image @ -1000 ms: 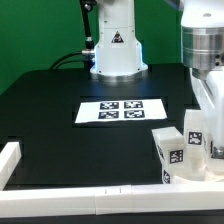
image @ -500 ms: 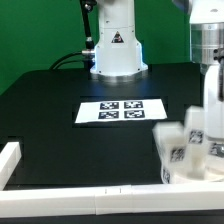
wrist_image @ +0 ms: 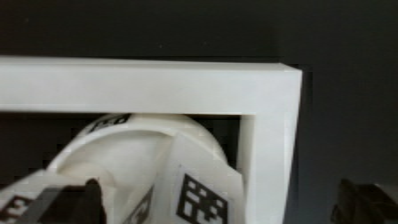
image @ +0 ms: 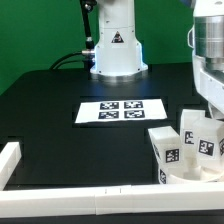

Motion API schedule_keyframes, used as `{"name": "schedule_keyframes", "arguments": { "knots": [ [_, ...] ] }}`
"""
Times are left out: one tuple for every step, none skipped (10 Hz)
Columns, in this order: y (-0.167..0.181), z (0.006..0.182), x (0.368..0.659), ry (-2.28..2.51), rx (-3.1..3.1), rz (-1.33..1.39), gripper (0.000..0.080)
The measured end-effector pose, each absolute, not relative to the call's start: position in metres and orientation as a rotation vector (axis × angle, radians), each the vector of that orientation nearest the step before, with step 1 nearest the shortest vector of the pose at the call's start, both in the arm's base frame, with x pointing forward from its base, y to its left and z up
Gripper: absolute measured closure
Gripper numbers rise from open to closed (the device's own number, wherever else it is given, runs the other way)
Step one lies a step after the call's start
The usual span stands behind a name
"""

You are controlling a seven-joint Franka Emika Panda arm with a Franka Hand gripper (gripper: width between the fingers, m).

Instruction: Assemble stool

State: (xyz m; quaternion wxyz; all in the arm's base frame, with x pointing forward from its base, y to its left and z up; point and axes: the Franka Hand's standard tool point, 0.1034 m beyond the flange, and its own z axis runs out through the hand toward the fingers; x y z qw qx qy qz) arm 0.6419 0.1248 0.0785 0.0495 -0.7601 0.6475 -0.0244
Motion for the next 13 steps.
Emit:
{"name": "schedule_keyframes", "arguments": {
  "knots": [
    [0.124,0.078,0.642,1.883,-2.392,-0.08,0.0151],
    [0.125,0.081,0.641,1.78,-2.471,-0.079,0.015],
    [0.126,0.089,0.641,1.642,-2.558,-0.084,0.015],
    [0.125,0.099,0.638,1.504,-2.633,-0.092,0.015],
    [0.123,0.103,0.632,1.399,-2.69,-0.091,0.015],
    [0.121,0.102,0.627,1.175,-2.839,-0.09,0.015],
    [0.122,0.102,0.627,0.978,-2.97,-0.088,0.015],
    [0.12,0.102,0.629,0.938,-2.979,-0.103,0.015],
    [0.119,0.102,0.629,0.846,-3.01,-0.103,0.015],
    [0.119,0.104,0.629,0.738,-3.041,-0.1,0.015],
    [0.119,0.116,0.63,0.483,-3.091,-0.081,0.015],
    [0.116,0.128,0.631,0.239,-3.114,-0.077,0.015],
    [0.113,0.126,0.631,-0.024,-3.132,-0.076,0.015]
  ]
}}
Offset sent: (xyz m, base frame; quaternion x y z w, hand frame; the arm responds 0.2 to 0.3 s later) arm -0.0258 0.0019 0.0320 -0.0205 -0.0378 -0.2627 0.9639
